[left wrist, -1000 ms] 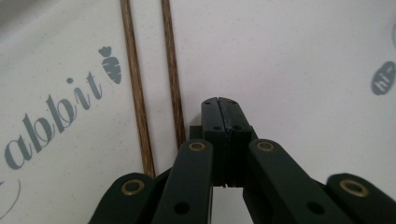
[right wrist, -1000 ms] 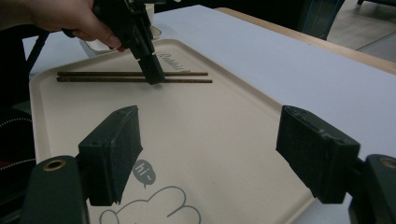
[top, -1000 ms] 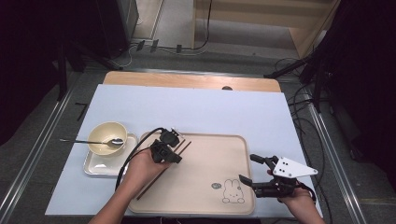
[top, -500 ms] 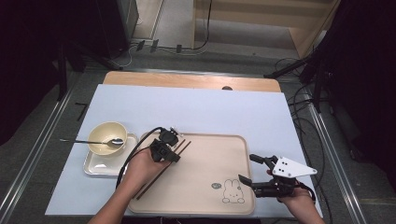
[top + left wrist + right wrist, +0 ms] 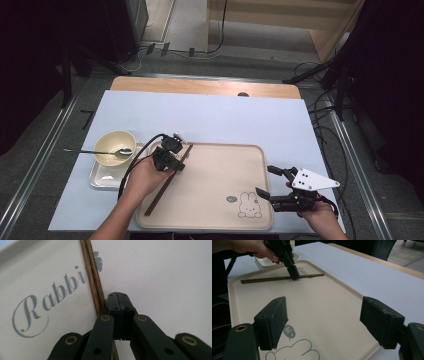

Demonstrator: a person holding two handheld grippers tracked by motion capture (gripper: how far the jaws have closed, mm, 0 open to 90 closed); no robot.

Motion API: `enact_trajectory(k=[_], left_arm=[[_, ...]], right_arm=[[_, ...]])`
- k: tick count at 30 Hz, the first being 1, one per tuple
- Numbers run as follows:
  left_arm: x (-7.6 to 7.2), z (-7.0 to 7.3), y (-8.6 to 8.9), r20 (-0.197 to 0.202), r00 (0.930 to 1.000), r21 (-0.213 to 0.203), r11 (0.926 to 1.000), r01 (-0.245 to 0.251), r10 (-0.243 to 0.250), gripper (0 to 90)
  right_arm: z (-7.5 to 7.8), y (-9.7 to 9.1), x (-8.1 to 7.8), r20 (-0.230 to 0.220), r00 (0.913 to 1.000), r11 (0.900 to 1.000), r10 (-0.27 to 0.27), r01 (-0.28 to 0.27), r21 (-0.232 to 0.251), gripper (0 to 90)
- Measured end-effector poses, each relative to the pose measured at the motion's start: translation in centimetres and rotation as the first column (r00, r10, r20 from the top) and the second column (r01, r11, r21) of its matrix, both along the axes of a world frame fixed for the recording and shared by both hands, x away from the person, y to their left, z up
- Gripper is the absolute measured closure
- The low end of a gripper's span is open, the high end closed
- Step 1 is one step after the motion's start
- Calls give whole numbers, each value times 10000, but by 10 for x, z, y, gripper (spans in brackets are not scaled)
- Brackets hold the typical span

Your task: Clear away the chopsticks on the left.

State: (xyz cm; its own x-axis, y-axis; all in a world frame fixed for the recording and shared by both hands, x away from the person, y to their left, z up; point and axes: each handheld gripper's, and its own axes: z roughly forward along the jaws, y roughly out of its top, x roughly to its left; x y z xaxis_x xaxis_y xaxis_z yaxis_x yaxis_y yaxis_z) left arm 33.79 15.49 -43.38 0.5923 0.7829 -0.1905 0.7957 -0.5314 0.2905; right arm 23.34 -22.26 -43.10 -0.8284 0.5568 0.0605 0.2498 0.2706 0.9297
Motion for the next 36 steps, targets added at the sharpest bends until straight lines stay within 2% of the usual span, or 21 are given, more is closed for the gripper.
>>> enact_trajectory(k=[14, 22, 27, 32, 36], left_arm=[[2, 2, 21, -65, 9982, 102, 9982, -593, 594, 900], [4, 4, 36, -122, 9950, 3, 9951, -992, 992, 900], [4, 5, 41, 47, 9931, 234, 9928, -1174, 1173, 900], [5, 6, 47, -85, 9911, 21, 9911, -1328, 1328, 900], [6, 7, 48, -211, 9908, -322, 9904, -1346, 1339, 877]], right_arm=[[0, 0, 0, 35, 10000, 10000, 28, -28, 13, 222], [0, 0, 0, 48, 10000, 10000, 29, -30, 16, 222], [0, 0, 0, 68, 10000, 10000, 52, -52, -7, 222], [0, 0, -1, 69, 10000, 10000, 55, -55, 11, 222], [0, 0, 0, 52, 10000, 10000, 49, -49, 7, 222]])
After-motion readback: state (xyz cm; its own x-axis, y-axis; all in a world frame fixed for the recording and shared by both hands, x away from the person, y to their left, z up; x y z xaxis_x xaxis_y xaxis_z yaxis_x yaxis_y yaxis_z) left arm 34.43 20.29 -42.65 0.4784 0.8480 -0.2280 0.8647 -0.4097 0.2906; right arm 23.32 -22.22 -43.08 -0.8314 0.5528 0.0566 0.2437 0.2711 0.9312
